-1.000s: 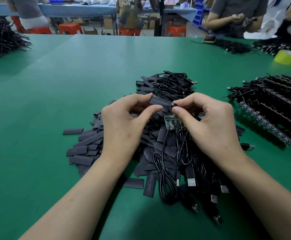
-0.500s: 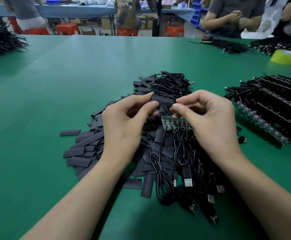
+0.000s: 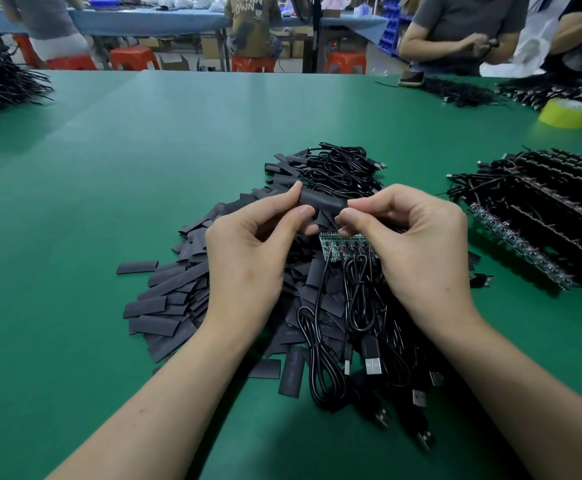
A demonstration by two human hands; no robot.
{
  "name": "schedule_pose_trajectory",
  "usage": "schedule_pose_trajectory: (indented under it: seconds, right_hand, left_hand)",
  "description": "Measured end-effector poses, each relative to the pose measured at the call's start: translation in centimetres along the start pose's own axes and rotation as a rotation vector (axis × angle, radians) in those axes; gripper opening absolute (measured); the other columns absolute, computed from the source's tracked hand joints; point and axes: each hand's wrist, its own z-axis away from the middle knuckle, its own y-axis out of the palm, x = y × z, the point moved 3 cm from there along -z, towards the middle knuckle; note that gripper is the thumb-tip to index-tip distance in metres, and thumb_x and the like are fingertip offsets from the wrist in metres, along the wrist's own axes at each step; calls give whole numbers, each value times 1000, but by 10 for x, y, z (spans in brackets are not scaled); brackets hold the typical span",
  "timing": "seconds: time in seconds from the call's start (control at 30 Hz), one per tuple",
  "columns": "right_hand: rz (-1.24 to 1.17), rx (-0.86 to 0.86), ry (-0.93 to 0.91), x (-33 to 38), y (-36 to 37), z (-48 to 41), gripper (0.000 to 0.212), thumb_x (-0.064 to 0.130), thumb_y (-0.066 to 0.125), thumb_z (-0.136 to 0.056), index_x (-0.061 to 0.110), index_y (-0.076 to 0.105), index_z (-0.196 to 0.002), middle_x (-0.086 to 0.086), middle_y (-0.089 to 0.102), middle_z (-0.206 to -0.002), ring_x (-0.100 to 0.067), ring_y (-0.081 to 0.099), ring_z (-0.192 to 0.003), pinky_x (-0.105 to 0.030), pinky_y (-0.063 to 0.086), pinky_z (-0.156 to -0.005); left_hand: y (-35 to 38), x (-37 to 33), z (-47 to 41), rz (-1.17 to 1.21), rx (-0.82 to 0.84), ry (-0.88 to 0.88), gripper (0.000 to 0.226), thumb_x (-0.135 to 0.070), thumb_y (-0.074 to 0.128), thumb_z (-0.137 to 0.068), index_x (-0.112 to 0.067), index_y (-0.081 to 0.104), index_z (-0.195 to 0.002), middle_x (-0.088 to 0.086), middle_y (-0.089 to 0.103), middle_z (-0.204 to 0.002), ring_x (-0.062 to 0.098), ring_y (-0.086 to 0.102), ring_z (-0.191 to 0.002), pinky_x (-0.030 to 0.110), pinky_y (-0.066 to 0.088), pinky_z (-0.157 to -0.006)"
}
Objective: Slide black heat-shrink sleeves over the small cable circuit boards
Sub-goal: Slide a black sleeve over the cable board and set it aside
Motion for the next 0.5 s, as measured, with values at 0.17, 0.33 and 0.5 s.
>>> schedule_pose_trajectory:
  seconds: [0.17,0.33,0.5]
  right_hand:
    - [-12,-21,-9,1,0,0,9,12,82,-83,19,76,-84,7,77,-75,-10,75,-72,-24,58,-75]
    - [28,-25,-50,2,0,1,10,13,82,-83,22,76,-83,9,77,-76,-8,75,-74,-24,57,-76]
    - [229,-17,-227,8,5,5,6,15,82,-84,17,78,-87,20,74,-83,5,71,-78,-13,53,-76]
  left_hand:
    - [2,1,1,-11,-4,-13,28,-6,74,-91,-7,75,-119,-4,80,-90,14,78,-83,19,57,-78]
    - [1,-2,0,-102,-7,-8,30,-18,78,-90,-13,76,-119,-7,80,-92,14,77,-89,29,59,-87]
    - [2,-5,-2,-329,-1,40,35,-37,82,-85,-23,77,-117,-10,76,-96,3,70,-86,18,53,-81]
